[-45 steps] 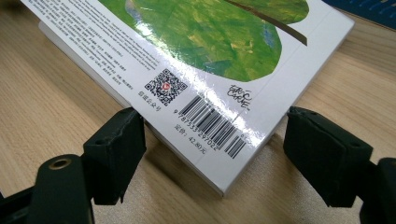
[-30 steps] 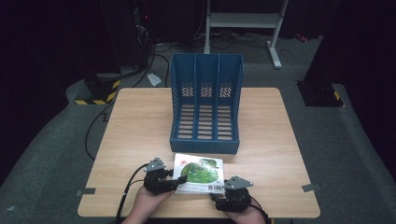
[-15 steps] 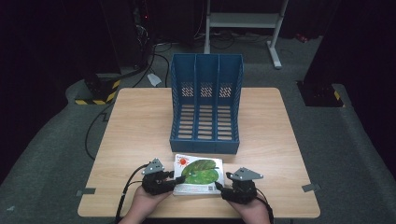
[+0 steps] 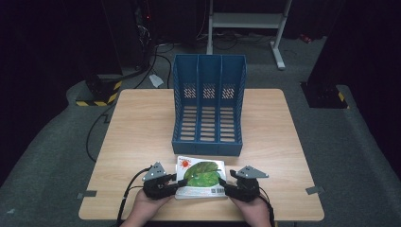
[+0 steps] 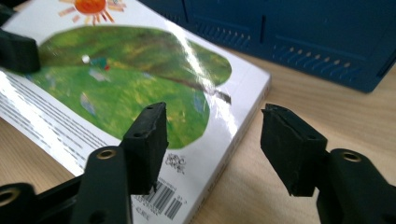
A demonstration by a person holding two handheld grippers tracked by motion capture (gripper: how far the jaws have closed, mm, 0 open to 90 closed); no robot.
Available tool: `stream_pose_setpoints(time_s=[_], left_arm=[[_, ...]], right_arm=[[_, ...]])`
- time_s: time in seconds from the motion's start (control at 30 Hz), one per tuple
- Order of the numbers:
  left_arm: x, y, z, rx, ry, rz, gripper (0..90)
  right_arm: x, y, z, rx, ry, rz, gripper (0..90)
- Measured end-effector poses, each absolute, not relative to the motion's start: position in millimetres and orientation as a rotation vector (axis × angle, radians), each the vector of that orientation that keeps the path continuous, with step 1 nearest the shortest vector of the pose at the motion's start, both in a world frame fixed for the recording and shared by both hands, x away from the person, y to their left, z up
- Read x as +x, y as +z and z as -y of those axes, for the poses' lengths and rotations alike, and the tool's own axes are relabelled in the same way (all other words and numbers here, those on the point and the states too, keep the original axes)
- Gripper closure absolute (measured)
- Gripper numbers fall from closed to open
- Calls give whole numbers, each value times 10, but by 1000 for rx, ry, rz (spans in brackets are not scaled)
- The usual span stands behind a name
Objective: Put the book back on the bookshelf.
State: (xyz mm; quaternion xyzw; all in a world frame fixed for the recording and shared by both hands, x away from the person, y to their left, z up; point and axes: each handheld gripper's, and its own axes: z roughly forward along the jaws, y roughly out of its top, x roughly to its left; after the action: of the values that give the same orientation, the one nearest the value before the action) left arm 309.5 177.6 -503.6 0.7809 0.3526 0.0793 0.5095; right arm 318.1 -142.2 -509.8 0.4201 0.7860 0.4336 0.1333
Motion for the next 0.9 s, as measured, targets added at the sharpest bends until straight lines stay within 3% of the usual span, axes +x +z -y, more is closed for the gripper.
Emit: stream_pose_setpoints(time_s=[0.53, 0.9], left_arm=[[3053, -4980, -1750, 1892, 253, -761, 643], [2956, -4926, -1711, 1905, 351, -649, 643]], right_arm=[[3195, -5093, 1477, 1288, 1272, -2272, 382], [3244, -5135, 1468, 1350, 1320, -2309, 320]])
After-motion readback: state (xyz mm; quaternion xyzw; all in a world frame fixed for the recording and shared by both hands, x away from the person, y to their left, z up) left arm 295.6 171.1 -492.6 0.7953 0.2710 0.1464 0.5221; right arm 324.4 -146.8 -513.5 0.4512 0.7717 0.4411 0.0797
